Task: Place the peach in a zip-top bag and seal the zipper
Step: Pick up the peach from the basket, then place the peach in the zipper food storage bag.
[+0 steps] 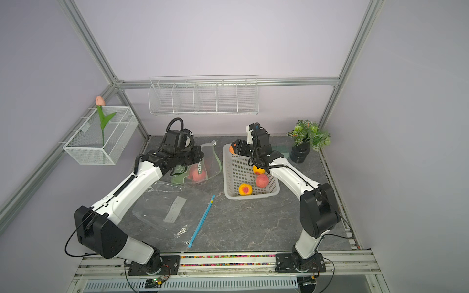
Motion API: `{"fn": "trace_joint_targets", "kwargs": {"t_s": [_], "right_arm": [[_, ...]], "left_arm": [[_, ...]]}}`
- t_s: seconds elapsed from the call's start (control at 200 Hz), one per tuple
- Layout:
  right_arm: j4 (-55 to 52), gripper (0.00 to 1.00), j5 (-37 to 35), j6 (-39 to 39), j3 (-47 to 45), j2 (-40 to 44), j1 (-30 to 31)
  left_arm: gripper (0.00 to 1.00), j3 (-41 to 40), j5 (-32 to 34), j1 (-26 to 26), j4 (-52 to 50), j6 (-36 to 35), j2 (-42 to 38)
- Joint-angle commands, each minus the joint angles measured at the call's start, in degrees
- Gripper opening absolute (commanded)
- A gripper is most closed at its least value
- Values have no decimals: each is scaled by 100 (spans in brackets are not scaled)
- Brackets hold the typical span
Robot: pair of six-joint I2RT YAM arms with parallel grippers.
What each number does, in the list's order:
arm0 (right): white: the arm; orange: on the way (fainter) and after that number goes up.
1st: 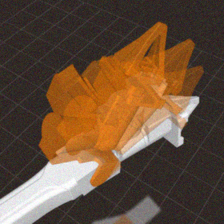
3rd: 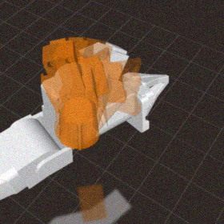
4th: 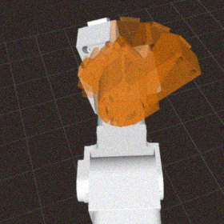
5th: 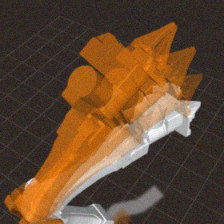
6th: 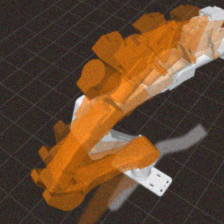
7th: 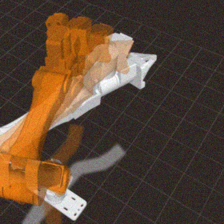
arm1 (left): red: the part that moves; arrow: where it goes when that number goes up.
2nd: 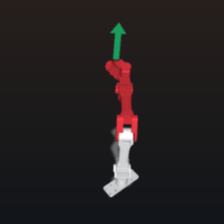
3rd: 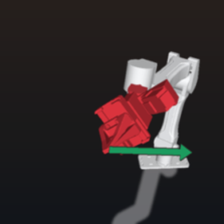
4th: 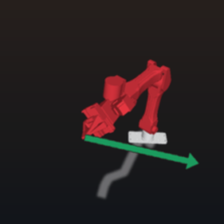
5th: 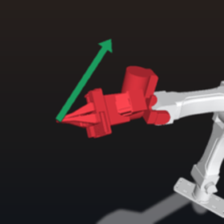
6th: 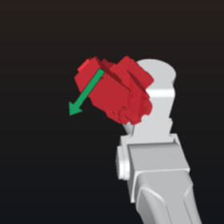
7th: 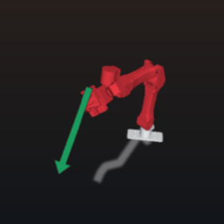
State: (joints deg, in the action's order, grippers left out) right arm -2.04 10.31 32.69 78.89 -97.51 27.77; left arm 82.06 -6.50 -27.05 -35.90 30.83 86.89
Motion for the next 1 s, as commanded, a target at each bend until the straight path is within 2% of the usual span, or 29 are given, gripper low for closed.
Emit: {"fn": "trace_joint_targets", "kwargs": {"t_s": [0.0,0.28,0.595,0.83,1.0], "right_arm": [[116,67,279,-272,38,141,184],[81,67,559,-631,350,69,618],[-200,67,552,-754,846,-510,888],[-713,67,182,-999,1352,-988,1099],[-1047,72,-177,-1106,1749,-1288,1201]], "left_arm": [[0,-20,-27,24,4,-16,-82],[0,-19,-9,20,4,45,-41],[0,-16,-89,23,23,47,-23],[0,-25,-123,17,57,10,-78],[0,-35,-131,21,57,11,-85]]}}
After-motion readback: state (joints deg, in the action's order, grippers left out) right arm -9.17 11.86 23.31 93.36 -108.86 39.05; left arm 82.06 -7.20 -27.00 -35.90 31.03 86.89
